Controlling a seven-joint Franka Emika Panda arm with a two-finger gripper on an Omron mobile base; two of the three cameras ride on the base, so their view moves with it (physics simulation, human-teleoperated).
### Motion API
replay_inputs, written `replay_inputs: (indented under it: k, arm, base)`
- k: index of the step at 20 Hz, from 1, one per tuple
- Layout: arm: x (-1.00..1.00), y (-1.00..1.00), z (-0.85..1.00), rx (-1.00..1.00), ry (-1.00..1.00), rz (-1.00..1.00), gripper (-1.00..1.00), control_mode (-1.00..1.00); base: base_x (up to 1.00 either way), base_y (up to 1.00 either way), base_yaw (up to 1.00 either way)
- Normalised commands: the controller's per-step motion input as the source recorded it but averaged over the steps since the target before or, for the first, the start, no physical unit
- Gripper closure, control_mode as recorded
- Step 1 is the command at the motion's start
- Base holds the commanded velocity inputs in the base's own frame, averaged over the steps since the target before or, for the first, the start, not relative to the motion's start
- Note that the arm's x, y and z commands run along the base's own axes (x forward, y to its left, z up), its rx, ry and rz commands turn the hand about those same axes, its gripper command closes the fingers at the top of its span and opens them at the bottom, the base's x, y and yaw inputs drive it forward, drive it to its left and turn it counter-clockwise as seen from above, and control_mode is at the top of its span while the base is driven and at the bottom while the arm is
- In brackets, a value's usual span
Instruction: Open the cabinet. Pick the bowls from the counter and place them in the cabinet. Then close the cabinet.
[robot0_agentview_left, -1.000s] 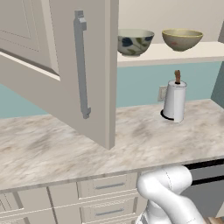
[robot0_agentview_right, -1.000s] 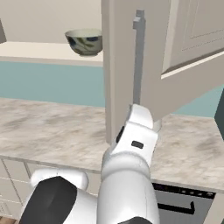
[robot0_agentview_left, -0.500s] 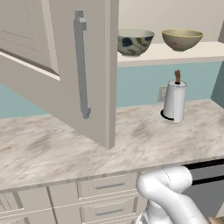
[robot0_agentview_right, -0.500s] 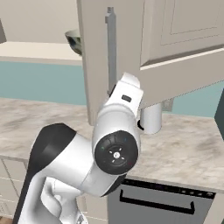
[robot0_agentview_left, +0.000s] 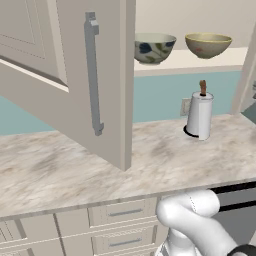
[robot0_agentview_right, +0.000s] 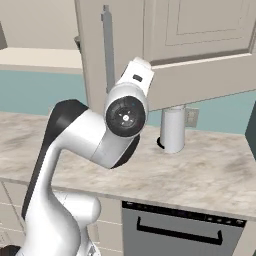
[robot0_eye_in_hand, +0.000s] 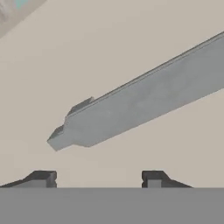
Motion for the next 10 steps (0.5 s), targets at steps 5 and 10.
replay_inputs:
  k: [5, 10]
  arm:
    - [1.0, 0.23, 0.0, 0.07, 0.0, 0.0, -1.0, -1.0]
    - [1.0, 0.24, 0.0, 0.1, 0.0, 0.02, -1.0, -1.0]
  base:
    - [0.0, 0.0, 0.0]
    - [0.0, 0.0, 0.0]
